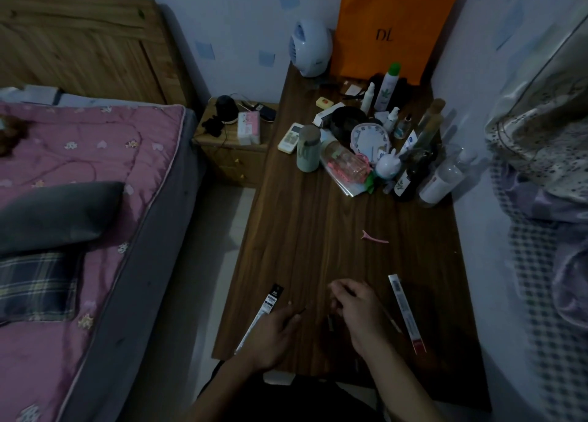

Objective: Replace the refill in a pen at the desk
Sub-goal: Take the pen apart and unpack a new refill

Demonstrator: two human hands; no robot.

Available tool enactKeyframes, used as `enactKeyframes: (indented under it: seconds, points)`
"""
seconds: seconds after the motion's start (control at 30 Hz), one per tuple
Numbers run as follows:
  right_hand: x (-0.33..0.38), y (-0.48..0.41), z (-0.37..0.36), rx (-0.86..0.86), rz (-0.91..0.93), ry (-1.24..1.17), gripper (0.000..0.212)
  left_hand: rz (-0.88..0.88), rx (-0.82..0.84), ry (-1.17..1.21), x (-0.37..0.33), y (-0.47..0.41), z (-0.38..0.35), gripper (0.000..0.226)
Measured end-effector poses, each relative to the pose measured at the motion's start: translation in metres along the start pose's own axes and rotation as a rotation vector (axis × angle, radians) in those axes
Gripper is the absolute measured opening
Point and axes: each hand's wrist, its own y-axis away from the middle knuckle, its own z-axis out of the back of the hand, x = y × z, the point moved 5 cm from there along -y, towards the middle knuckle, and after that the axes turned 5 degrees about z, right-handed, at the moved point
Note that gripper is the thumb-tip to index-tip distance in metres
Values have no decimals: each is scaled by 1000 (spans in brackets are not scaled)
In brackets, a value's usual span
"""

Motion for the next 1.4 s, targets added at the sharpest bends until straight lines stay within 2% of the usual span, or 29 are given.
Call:
enactKeyframes:
  seconds: [0.17,0.3,0.4,0.6,0.77,1.2,1.4]
  points:
    - [-4,-14,10,-8,28,61,16,81,-47,37,17,-5,2,30]
    - [-8,-22,10,-20,124,313,20,95,-63,4,23,-11,3,26]
    - [-19,-31,6,36,167,516,26,128,-40,18,29,-17,-1,21]
    - [-40,-59,5,75,175,810,11,215,-38,84,49,-30,-11,27]
    - [-42,-76,1,64,229,987,8,252,-16,127,61,-41,-22,27]
    - [-45,-88,-4,137,299,1104,10,293,-51,166,61,-49,-28,36]
    - [-48,-88,-2,172,298,1052,17,309,-43,171,60,-43,-29,28]
